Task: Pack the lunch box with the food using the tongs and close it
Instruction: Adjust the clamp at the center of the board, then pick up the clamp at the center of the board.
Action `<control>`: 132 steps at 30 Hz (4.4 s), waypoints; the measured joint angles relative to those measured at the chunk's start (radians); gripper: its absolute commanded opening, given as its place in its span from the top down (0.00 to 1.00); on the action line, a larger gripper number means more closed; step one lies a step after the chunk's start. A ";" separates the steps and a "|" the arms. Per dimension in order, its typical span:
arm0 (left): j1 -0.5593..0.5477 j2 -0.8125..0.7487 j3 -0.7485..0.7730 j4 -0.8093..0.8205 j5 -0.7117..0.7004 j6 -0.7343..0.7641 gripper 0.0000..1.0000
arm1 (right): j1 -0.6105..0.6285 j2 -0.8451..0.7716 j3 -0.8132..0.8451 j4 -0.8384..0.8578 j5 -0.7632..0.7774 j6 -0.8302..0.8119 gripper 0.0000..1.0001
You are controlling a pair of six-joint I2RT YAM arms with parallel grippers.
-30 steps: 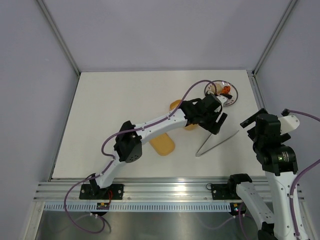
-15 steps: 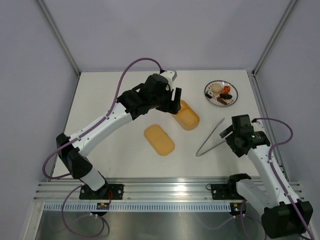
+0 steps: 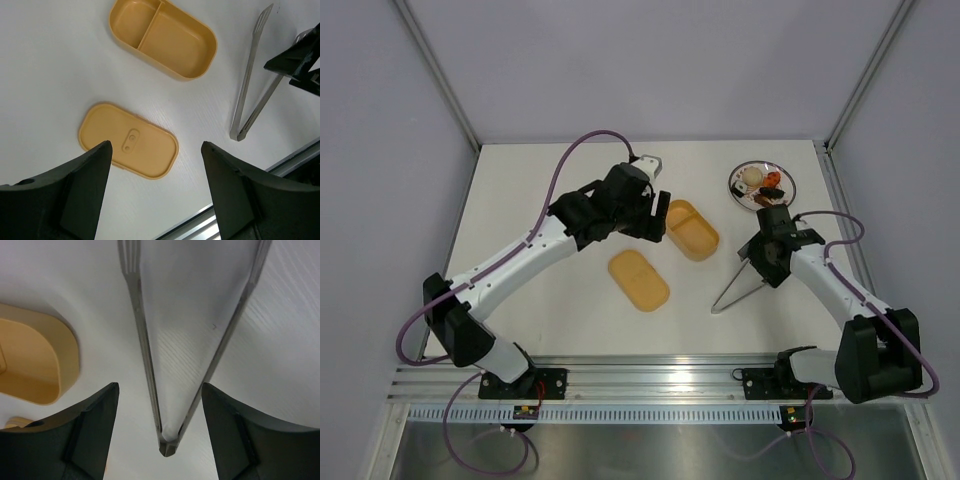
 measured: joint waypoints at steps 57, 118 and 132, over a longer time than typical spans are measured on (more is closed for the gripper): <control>0.043 -0.048 -0.092 -0.010 -0.011 0.012 0.22 | 0.014 0.131 0.187 0.114 -0.008 -0.521 0.00; 0.044 -0.026 -0.119 0.002 0.000 -0.005 0.21 | 0.125 0.420 0.198 0.077 -0.091 -0.632 0.16; 0.044 -0.026 -0.119 0.002 0.002 -0.005 0.21 | 0.125 0.357 0.141 0.149 -0.060 -0.526 0.04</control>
